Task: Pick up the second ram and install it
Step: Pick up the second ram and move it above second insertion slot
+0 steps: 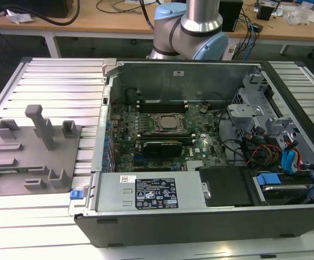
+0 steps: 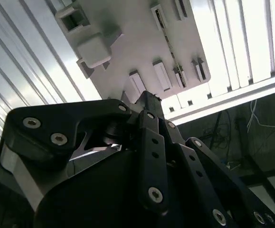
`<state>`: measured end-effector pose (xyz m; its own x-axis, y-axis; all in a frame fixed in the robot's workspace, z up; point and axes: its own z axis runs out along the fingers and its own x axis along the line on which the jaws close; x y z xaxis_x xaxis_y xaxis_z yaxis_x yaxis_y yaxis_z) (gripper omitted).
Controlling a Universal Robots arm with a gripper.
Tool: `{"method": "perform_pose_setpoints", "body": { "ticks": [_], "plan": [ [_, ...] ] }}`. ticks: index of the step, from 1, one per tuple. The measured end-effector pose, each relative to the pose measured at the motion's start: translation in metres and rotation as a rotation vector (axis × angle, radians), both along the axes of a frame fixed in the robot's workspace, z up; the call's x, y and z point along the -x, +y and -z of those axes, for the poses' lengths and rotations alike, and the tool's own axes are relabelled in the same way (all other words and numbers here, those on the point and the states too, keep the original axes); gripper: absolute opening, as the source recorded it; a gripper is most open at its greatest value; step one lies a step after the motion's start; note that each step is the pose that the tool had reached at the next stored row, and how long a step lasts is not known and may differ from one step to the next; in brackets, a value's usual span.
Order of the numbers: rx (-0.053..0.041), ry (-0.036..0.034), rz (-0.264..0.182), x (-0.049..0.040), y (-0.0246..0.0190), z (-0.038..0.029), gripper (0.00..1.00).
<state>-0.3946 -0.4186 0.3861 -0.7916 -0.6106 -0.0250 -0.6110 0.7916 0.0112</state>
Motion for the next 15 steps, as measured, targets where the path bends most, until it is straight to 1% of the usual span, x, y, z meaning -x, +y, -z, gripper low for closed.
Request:
{"method": "perform_pose_setpoints", "body": {
  "ticks": [4,7,12,15],
  "plan": [
    [-0.0001,0.0000,-0.068,0.0000,0.0000,0.0000,0.11],
    [0.0000,0.0000,-0.097,0.0000,0.0000,0.0000,0.11],
    [0.0000,0.0000,-0.188,0.0000,0.0000,0.0000,0.11],
    [0.0000,0.0000,-0.223,0.0000,0.0000,0.0000,0.11]
  ]
}}
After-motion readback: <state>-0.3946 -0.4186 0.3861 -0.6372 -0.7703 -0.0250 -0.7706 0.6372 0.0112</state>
